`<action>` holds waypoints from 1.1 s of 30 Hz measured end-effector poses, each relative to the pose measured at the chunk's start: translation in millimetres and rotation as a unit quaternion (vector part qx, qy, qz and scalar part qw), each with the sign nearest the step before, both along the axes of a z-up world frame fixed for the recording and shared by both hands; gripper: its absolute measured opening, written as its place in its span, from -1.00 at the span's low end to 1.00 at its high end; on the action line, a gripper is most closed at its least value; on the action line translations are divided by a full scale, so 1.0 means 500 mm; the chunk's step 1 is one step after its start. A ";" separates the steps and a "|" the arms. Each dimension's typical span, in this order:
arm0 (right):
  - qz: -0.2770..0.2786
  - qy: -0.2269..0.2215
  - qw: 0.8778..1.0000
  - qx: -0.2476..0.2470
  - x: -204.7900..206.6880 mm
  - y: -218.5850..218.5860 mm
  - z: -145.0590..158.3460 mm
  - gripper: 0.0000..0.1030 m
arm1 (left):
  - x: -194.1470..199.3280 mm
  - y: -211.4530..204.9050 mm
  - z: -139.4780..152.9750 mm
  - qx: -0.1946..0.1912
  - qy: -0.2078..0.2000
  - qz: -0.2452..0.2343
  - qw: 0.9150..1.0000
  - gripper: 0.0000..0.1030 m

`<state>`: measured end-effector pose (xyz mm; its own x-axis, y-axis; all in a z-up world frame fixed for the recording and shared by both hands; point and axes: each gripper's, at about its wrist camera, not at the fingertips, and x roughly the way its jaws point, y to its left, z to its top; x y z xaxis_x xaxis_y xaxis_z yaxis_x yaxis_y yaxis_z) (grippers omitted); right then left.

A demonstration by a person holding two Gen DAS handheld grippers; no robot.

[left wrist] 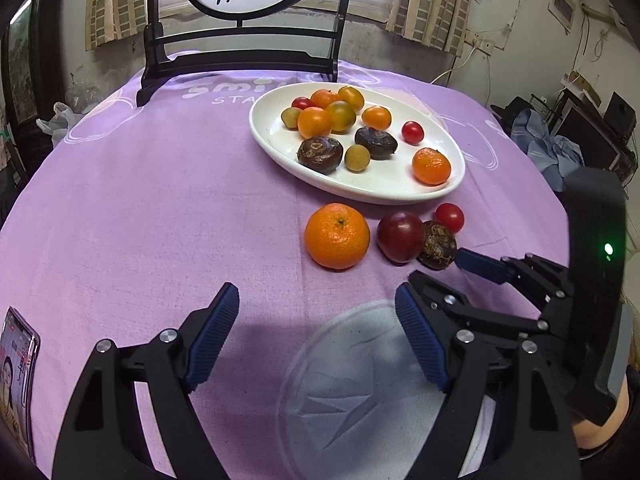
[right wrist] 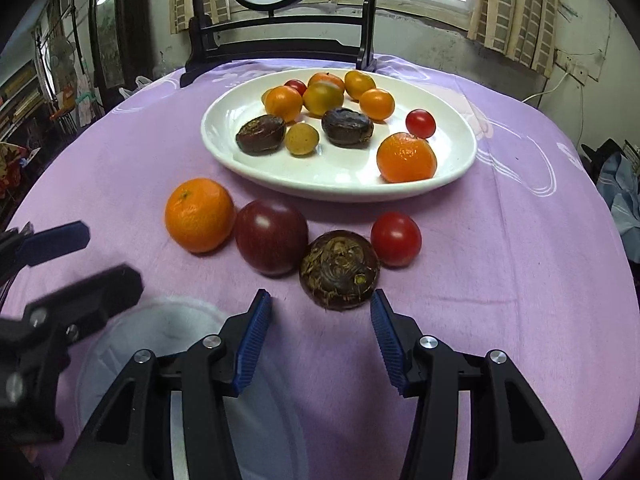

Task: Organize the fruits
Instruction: 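Grasp the remaining dark brown fruit with the right gripper, then grasp a tangerine with the left gripper while the right gripper holds the brown fruit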

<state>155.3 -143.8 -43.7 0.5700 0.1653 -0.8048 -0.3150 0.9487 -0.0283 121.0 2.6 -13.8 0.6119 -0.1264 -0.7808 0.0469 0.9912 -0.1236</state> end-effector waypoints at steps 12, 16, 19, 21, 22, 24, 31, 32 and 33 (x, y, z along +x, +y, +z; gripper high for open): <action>-0.018 -0.004 1.000 0.002 0.029 0.004 0.002 -0.20 | 0.009 0.020 -0.001 -0.028 0.014 0.010 0.999 0.53; -0.022 -0.010 1.000 -0.001 0.001 -0.004 0.016 -0.21 | 0.015 0.034 -0.004 -0.023 0.011 0.024 0.999 0.53; -0.022 -0.020 1.000 0.005 -0.033 -0.023 0.034 -0.21 | 0.020 0.034 -0.015 -0.016 0.018 0.027 0.999 0.53; -0.023 -0.020 0.999 0.015 -0.056 -0.042 0.039 -0.22 | 0.021 0.029 -0.023 -0.010 0.021 0.027 0.999 0.53; -0.024 -0.020 0.999 0.018 -0.066 -0.050 0.039 -0.22 | 0.021 0.027 -0.025 -0.006 0.020 0.026 0.999 0.53; -0.024 -0.018 0.999 0.024 -0.080 -0.061 0.036 -0.22 | 0.020 0.020 -0.029 0.001 0.018 0.023 1.000 0.53; -0.013 -0.010 0.999 0.036 -0.106 -0.073 0.028 -0.23 | 0.021 -0.006 -0.043 0.039 -0.003 0.016 0.999 0.53; -0.011 -0.010 0.999 0.039 -0.108 -0.074 0.029 -0.23 | 0.022 -0.010 -0.045 0.042 -0.005 0.013 0.999 0.53; -0.011 -0.009 0.999 0.042 -0.109 -0.076 0.030 -0.23 | 0.024 -0.014 -0.046 0.042 -0.004 0.011 0.999 0.53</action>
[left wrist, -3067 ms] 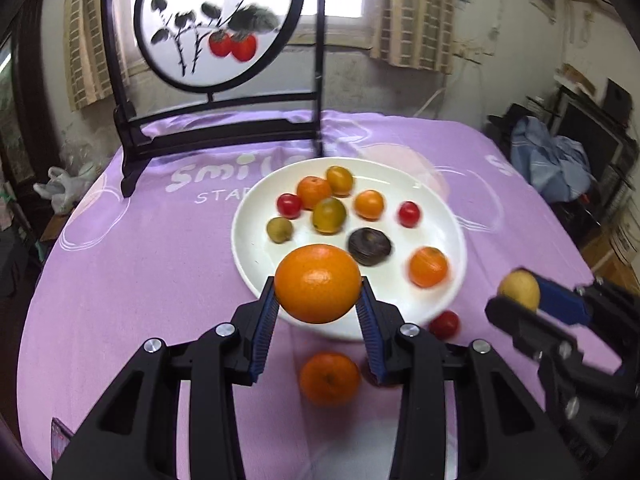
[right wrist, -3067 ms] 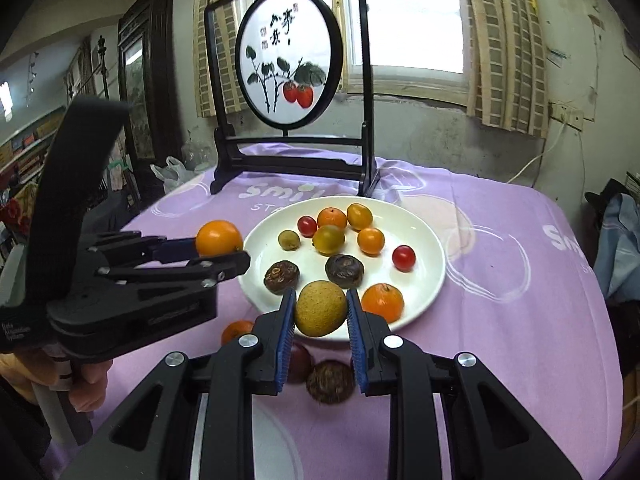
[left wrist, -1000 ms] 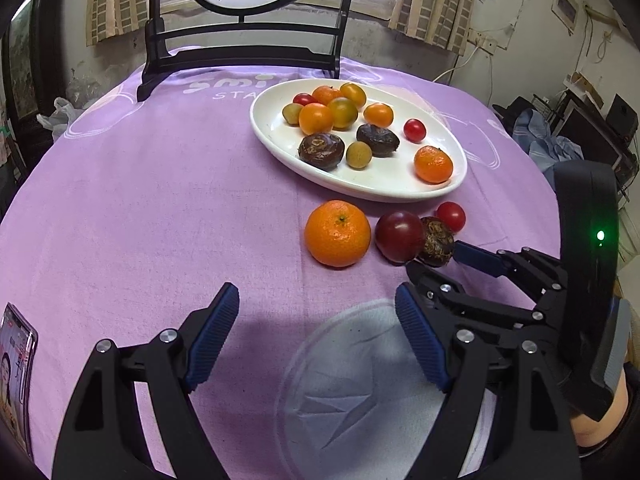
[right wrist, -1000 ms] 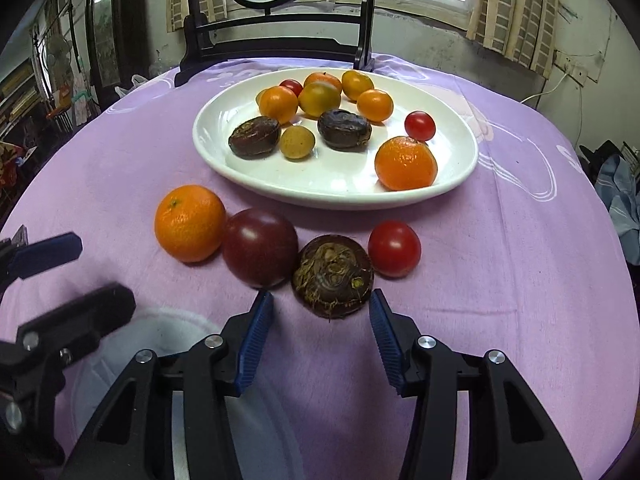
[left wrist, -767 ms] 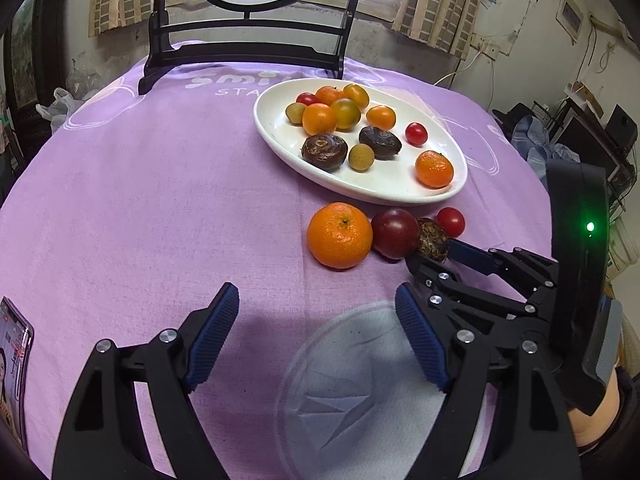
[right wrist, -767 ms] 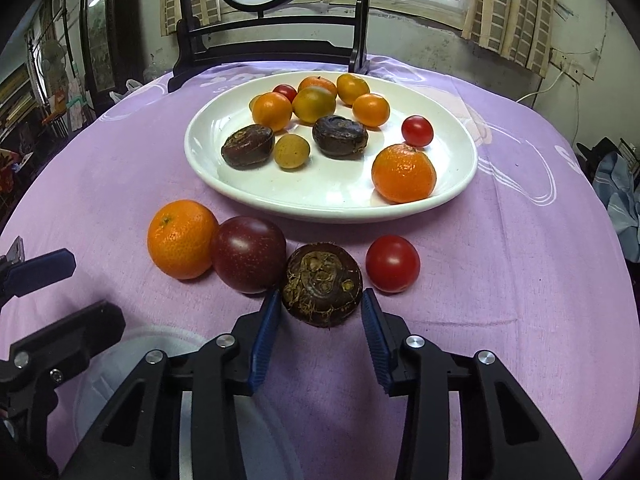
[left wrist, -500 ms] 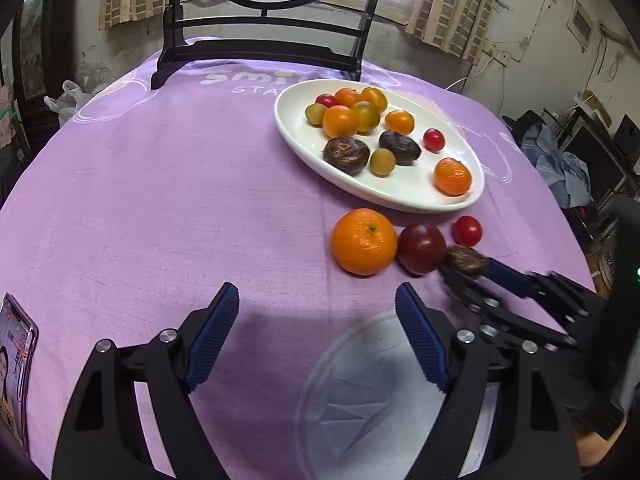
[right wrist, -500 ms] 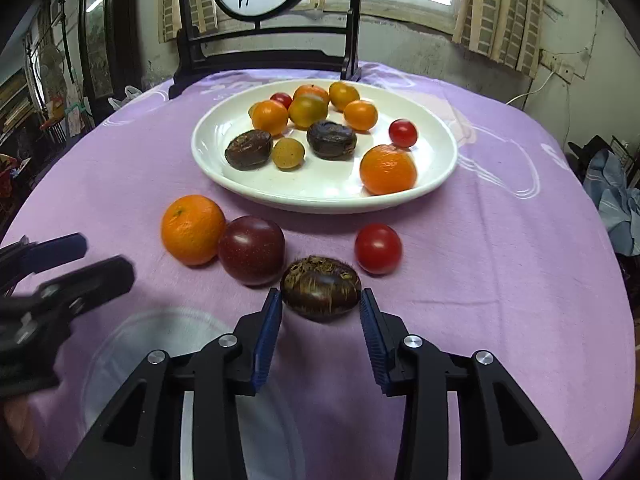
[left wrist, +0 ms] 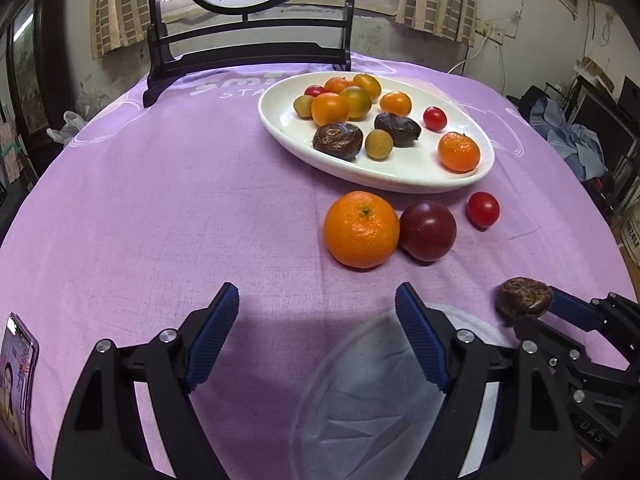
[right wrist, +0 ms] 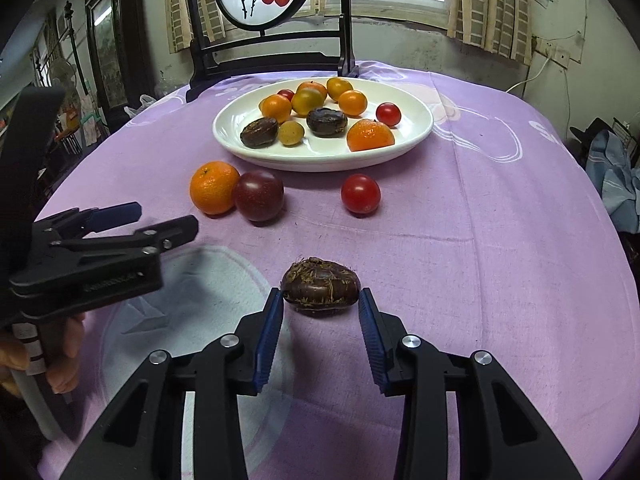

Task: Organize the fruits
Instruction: 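Grasp a tangerine with the left gripper while the right gripper holds the brown fruit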

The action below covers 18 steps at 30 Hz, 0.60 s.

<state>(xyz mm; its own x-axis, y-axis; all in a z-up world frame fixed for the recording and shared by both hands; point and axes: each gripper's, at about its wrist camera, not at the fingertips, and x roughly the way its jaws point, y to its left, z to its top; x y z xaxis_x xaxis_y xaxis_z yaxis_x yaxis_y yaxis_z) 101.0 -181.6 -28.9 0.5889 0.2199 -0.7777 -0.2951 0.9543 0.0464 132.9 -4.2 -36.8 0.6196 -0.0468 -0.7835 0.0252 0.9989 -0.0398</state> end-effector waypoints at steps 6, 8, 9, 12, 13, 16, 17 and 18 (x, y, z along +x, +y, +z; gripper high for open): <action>0.007 0.006 1.000 0.013 -0.004 -0.007 0.002 -0.23 | 0.038 -0.018 -0.012 -0.009 0.025 -0.004 1.000 0.35; 0.011 0.008 1.000 0.016 -0.004 -0.007 0.002 -0.23 | 0.054 -0.028 -0.017 0.002 0.029 -0.008 1.000 0.35; 0.013 0.009 1.000 0.016 -0.005 -0.007 0.002 -0.23 | 0.060 -0.031 -0.019 0.006 0.027 -0.009 1.000 0.35; 0.017 0.011 1.000 0.017 -0.005 -0.008 0.002 -0.23 | 0.077 -0.040 -0.021 0.017 0.021 -0.017 1.000 0.16; 0.018 0.011 1.000 0.016 -0.005 -0.008 0.002 -0.23 | 0.081 -0.041 -0.021 0.011 0.019 -0.023 0.999 0.06; 0.019 0.012 1.000 0.020 -0.002 -0.011 0.002 -0.23 | 0.083 -0.049 -0.017 0.011 0.017 -0.037 0.999 -0.16; 0.019 0.013 1.000 0.021 -0.001 -0.012 0.002 -0.23 | 0.080 -0.051 -0.017 0.013 0.016 -0.041 0.999 -0.16; 0.019 0.013 1.000 0.022 -0.001 -0.012 0.002 -0.23 | 0.075 -0.052 -0.016 0.014 0.016 -0.047 0.999 -0.17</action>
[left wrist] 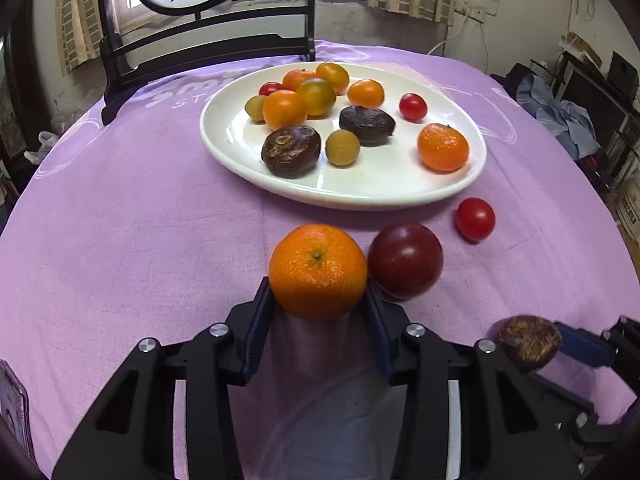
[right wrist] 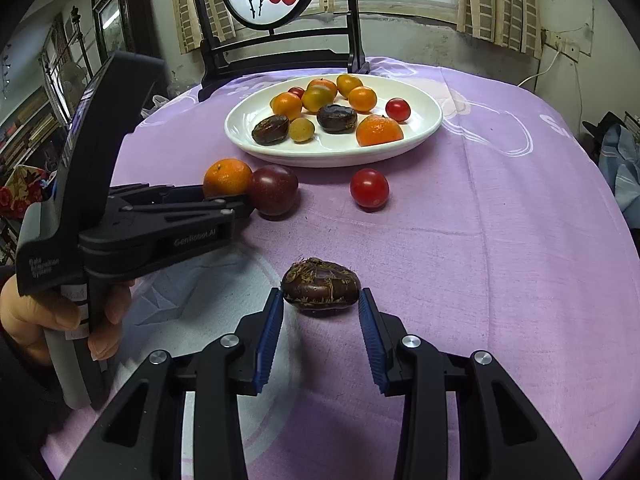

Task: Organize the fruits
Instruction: 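Grasp a tangerine with the left gripper while the right gripper holds the brown fruit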

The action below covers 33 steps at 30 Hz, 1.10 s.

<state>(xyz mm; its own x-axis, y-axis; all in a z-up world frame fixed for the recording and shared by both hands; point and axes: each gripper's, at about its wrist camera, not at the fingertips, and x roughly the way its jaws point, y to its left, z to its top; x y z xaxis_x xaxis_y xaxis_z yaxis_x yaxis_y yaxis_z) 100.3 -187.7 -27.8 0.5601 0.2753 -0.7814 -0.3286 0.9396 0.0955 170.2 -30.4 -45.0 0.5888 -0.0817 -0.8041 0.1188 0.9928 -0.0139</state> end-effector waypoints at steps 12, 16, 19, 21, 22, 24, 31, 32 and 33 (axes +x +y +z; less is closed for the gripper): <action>0.000 -0.013 0.999 0.037 -0.008 -0.012 0.030 -0.47 | -0.082 0.029 0.087 -0.038 -0.021 -0.031 0.999 -0.18; 0.013 0.013 1.000 0.000 -0.001 0.010 -0.004 -0.42 | -0.085 0.038 0.085 -0.049 -0.019 -0.025 0.998 -0.18; 0.009 0.004 1.000 -0.007 -0.001 0.013 -0.006 0.12 | -0.083 0.041 0.073 -0.056 -0.012 -0.023 0.998 -0.18; 0.005 -0.003 1.000 -0.003 0.002 0.010 -0.001 0.23 | -0.080 0.042 0.067 -0.057 -0.007 -0.021 0.998 -0.18; 0.005 0.000 1.000 -0.007 0.007 0.013 -0.002 0.23 | -0.079 0.043 0.065 -0.059 -0.007 -0.021 0.998 -0.18; 0.005 0.004 1.000 -0.020 0.016 0.021 -0.007 0.23 | -0.079 0.047 0.064 -0.066 -0.007 -0.020 0.998 -0.17; 0.009 0.009 0.998 -0.065 0.042 0.064 -0.030 -0.18 | -0.080 0.054 0.065 -0.075 -0.007 -0.017 0.997 -0.17; 0.009 0.008 0.998 -0.066 0.042 0.064 -0.028 -0.18 | -0.080 0.054 0.066 -0.075 -0.007 -0.017 0.997 -0.18; 0.006 0.010 0.998 -0.063 0.042 0.062 -0.027 -0.18 | -0.080 0.054 0.067 -0.075 -0.007 -0.017 0.997 -0.18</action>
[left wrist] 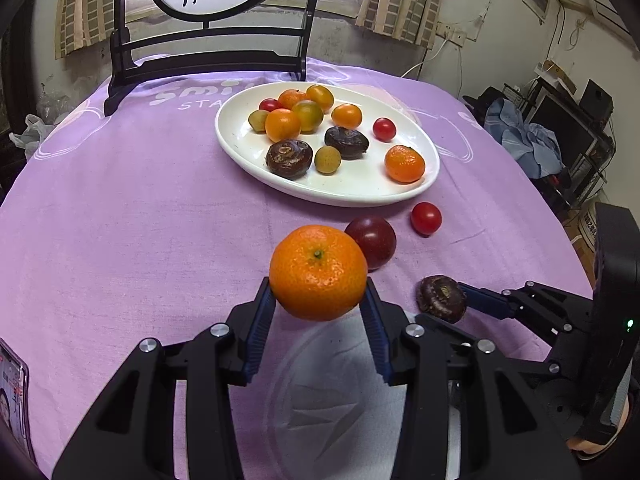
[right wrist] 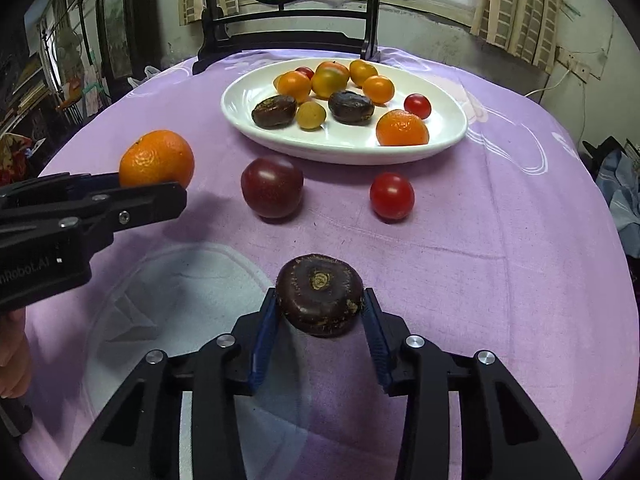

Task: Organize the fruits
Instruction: 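Carry both fruits over the white plate and open both grippers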

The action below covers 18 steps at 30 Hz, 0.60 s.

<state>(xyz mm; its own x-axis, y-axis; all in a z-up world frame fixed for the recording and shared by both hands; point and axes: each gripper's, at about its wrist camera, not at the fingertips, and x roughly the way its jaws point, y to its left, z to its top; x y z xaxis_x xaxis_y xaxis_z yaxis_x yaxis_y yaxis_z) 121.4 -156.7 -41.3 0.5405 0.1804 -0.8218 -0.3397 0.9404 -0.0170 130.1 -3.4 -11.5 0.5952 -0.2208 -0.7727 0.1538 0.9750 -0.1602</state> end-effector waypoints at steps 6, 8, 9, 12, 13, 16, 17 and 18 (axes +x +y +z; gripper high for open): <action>-0.003 -0.026 0.999 0.017 -0.014 -0.021 0.050 -0.19 | -0.001 -0.008 0.026 0.013 -0.015 -0.012 1.000 -0.18; 0.002 -0.050 0.998 0.025 -0.014 -0.024 0.086 -0.19 | 0.005 -0.014 0.045 0.015 -0.022 -0.018 0.999 -0.18; 0.004 -0.057 0.998 0.027 -0.012 -0.024 0.097 -0.19 | 0.012 -0.018 0.055 0.018 -0.026 -0.021 0.999 -0.18; 0.008 -0.087 0.996 0.032 0.012 -0.019 0.138 -0.19 | 0.045 -0.032 0.087 0.030 -0.045 -0.026 0.998 -0.18; 0.009 -0.091 0.995 0.035 0.028 -0.016 0.147 -0.19 | 0.063 -0.036 0.096 0.034 -0.050 -0.025 0.998 -0.18; 0.008 -0.092 0.995 0.045 0.089 -0.005 0.151 -0.19 | 0.129 -0.040 0.106 0.034 -0.046 -0.014 0.998 -0.18; 0.005 -0.092 0.995 0.045 0.110 0.001 0.146 -0.19 | 0.152 -0.042 0.104 0.036 -0.045 -0.010 0.998 -0.18; 0.005 -0.092 0.995 0.044 0.128 0.006 0.140 -0.19 | 0.179 -0.043 0.098 0.043 -0.043 -0.001 0.998 -0.18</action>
